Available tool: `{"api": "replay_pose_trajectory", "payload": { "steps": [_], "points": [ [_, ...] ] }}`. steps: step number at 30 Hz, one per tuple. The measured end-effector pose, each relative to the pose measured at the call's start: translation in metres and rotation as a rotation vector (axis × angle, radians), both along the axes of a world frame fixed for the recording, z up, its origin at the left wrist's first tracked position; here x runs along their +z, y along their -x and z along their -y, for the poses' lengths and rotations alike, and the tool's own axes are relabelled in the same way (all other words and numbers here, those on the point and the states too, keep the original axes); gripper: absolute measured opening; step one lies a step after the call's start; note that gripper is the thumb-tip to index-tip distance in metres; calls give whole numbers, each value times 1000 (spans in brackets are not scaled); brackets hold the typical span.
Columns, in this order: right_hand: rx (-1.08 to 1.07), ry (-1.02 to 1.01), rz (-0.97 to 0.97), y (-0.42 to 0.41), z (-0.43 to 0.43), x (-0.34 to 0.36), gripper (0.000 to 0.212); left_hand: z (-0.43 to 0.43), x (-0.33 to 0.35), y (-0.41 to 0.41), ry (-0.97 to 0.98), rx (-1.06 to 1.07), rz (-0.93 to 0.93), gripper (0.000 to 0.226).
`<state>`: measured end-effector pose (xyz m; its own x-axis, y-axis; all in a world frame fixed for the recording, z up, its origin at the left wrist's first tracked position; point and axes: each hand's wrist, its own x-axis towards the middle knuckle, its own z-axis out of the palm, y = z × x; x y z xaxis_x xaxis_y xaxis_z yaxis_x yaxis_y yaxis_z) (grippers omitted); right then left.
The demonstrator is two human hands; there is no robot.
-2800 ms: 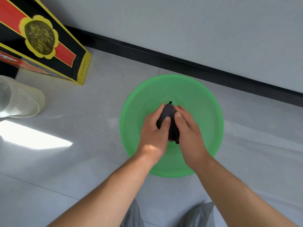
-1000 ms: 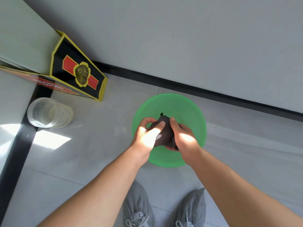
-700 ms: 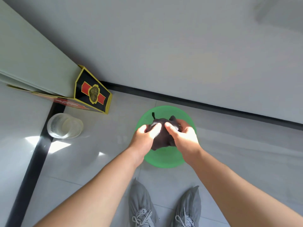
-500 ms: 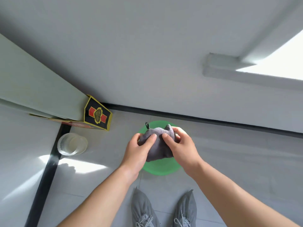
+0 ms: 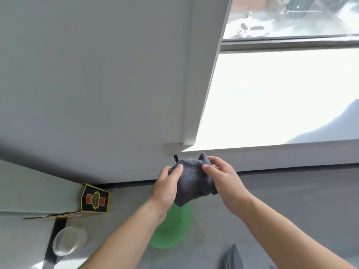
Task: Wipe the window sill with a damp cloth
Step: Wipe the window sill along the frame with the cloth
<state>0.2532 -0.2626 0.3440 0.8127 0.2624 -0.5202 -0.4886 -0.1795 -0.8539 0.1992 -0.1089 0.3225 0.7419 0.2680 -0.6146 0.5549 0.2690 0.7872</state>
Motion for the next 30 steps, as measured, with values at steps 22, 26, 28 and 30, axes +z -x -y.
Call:
{"api": "replay_pose_trajectory", "payload": {
  "steps": [22,26,28,30],
  "points": [
    [-3,-68,45,-376,107,-36,16,135,-25,-340,-107,333,136,38],
    [2,-16,83,-429,76,-53,25,109,-37,-387,-107,396,116,38],
    [34,14,109,-455,59,-58,34,98,-47,-409,-150,454,81,38],
    [98,27,127,-479,41,-62,43,89,-54,-430,-175,526,67,37]
  ]
}}
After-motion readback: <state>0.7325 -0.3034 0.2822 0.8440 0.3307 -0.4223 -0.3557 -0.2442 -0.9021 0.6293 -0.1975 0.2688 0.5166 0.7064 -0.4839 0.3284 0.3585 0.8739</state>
